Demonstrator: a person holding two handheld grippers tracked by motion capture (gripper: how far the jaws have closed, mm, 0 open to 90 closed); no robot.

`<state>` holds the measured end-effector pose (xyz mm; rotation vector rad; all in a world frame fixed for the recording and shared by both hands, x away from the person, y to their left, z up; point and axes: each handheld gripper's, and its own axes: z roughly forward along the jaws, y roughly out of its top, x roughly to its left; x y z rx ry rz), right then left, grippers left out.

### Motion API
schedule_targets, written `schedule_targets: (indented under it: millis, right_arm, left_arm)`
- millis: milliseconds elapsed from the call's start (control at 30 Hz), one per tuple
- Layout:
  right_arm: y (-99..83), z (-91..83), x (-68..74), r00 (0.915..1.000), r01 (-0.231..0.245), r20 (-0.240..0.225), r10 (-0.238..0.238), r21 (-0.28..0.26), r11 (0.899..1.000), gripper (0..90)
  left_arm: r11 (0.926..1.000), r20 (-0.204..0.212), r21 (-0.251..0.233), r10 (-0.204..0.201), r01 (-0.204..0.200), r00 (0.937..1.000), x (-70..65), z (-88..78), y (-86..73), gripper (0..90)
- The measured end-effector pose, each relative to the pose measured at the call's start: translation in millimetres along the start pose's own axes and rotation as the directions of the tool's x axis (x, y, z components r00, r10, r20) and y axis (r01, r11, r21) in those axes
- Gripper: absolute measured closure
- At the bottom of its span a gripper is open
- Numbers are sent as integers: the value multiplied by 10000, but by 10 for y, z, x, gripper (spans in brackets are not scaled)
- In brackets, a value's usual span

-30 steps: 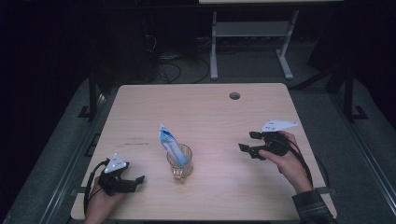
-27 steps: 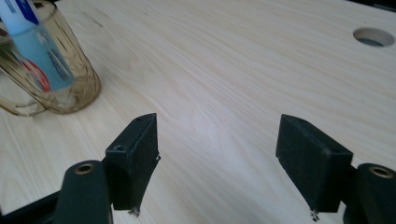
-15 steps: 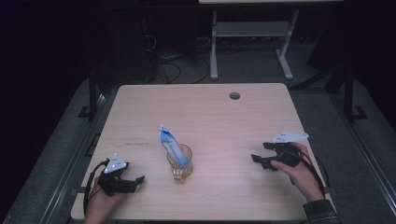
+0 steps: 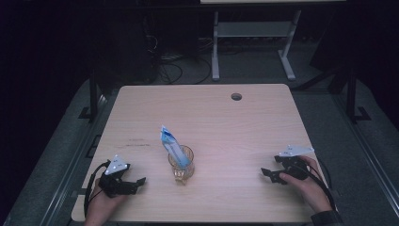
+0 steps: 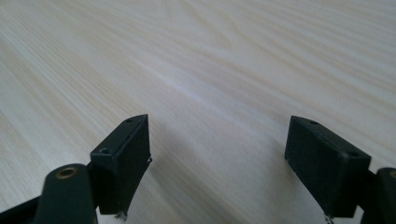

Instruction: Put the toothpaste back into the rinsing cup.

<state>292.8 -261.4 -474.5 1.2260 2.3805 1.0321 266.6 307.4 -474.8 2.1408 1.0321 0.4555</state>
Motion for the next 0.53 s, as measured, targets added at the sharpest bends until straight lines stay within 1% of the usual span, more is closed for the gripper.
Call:
schedule_targets:
  millis: [33,100,167,267,533]
  right_arm:
    - [-21,8,2,9999,123,83,-122,-17,9999,206]
    - [-40,1,19,9997,184,132,-184,-42,9998,199]
    - [-58,0,29,9990,319,318,-317,-57,9995,181]
    - [-98,8,23,9987,338,383,-325,-332,9989,157]
    - [-106,2,28,9987,306,427,-293,-291,9991,136]
  left_arm:
    - [10000,6,-1,1,-1,10000,0,0,0,131]
    - [10000,7,-2,-6,6,10000,-1,0,0,130]
    - [10000,5,-3,-3,3,10000,-1,0,0,130]
    - [10000,10,-5,-2,2,10000,-1,0,-1,131]
    - [10000,-2,-12,-5,5,10000,-4,0,-1,131]
